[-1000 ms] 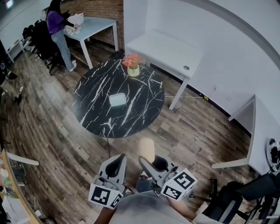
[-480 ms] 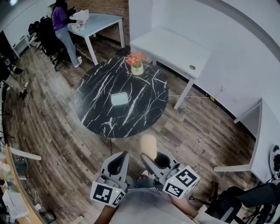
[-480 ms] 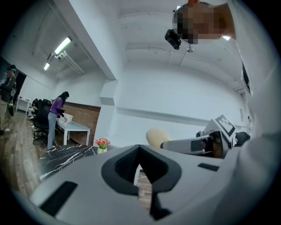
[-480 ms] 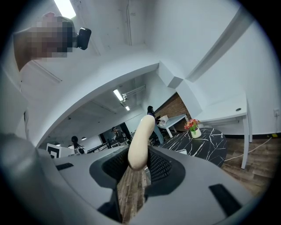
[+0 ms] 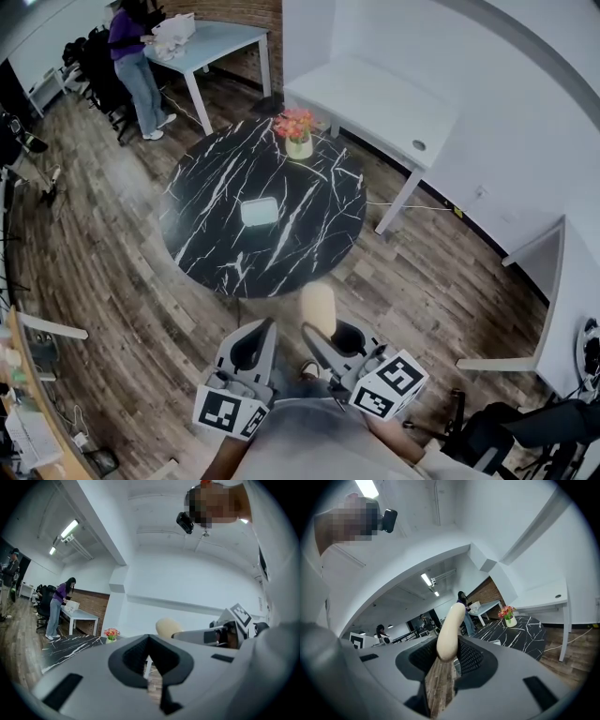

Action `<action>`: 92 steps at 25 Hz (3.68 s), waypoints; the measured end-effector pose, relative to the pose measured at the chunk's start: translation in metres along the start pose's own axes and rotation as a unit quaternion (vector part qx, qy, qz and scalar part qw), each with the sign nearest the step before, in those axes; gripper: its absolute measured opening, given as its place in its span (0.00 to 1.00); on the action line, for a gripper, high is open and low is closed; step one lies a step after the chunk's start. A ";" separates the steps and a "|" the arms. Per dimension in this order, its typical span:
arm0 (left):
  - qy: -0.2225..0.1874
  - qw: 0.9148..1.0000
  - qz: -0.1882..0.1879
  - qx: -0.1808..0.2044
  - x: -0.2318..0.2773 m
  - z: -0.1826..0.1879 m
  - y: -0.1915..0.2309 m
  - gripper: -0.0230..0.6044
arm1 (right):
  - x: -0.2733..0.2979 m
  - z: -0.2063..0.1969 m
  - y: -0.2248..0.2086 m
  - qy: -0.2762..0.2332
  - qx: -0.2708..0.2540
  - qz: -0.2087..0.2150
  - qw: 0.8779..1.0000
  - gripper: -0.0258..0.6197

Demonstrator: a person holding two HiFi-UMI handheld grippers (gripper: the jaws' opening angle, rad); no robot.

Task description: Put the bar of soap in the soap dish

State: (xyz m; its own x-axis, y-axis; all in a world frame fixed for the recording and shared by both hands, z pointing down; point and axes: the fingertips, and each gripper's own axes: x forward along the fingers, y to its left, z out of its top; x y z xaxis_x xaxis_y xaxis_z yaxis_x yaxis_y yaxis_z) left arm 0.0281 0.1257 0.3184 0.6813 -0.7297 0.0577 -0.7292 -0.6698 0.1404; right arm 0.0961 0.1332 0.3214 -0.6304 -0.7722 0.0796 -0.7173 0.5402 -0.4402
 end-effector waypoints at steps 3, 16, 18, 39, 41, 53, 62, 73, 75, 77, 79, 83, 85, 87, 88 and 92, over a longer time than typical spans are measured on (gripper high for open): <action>-0.001 1.000 -0.002 -0.002 0.007 0.002 0.012 0.04 | 0.012 0.003 -0.005 0.002 0.000 -0.003 1.000 0.24; 0.006 1.000 -0.011 -0.007 0.045 0.009 0.081 0.04 | 0.086 0.014 -0.021 0.012 0.001 -0.008 1.000 0.24; 0.006 1.000 -0.015 -0.007 0.053 0.011 0.091 0.04 | 0.098 0.017 -0.025 0.013 0.001 -0.013 1.000 0.24; -0.005 0.998 -0.051 -0.022 0.089 0.031 0.197 0.04 | 0.199 0.039 -0.040 -0.003 0.016 -0.053 0.998 0.24; -0.005 0.998 -0.052 -0.022 0.089 0.031 0.205 0.04 | 0.205 0.041 -0.039 -0.005 0.016 -0.055 0.998 0.24; 0.001 0.998 -0.047 -0.030 0.105 0.030 0.233 0.04 | 0.230 0.048 -0.052 -0.008 0.028 -0.056 0.998 0.24; 0.006 0.999 -0.030 -0.028 0.139 0.020 0.242 0.04 | 0.246 0.050 -0.086 0.004 0.028 -0.042 0.999 0.24; 0.026 0.999 -0.030 -0.032 0.179 -0.004 0.243 0.04 | 0.259 0.038 -0.131 0.035 0.034 -0.030 0.998 0.24; 0.026 0.999 -0.027 -0.031 0.183 -0.006 0.244 0.04 | 0.262 0.037 -0.136 0.039 0.034 -0.025 0.998 0.24; 0.026 0.999 -0.019 -0.037 0.186 -0.010 0.246 0.04 | 0.264 0.035 -0.139 0.044 0.035 -0.022 0.998 0.24; 0.025 0.999 -0.010 -0.045 0.188 -0.015 0.248 0.04 | 0.266 0.032 -0.143 0.049 0.037 -0.021 0.998 0.24; 0.022 0.998 0.003 -0.052 0.193 -0.021 0.253 0.04 | 0.269 0.027 -0.148 0.056 0.038 -0.015 0.998 0.24; 0.021 0.998 0.006 -0.052 0.195 -0.023 0.253 0.04 | 0.271 0.024 -0.150 0.060 0.039 -0.012 0.997 0.24; 0.022 0.998 0.008 -0.053 0.196 -0.025 0.253 0.04 | 0.272 0.021 -0.153 0.064 0.040 -0.011 0.997 0.24; 0.022 0.998 0.010 -0.054 0.197 -0.026 0.254 0.04 | 0.273 0.020 -0.154 0.066 0.040 -0.011 0.997 0.24; 0.025 0.998 0.015 -0.053 0.200 -0.033 0.256 0.04 | 0.278 0.014 -0.159 0.074 0.037 -0.007 0.997 0.24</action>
State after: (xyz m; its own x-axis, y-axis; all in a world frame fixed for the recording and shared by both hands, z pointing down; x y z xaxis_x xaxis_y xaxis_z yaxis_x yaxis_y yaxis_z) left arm -0.0202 -0.1875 0.3988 0.6631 -0.7400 0.1126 -0.7408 -0.6271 0.2406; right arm 0.0392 -0.1718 0.4007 -0.6611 -0.7190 0.2144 -0.7057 0.4989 -0.5031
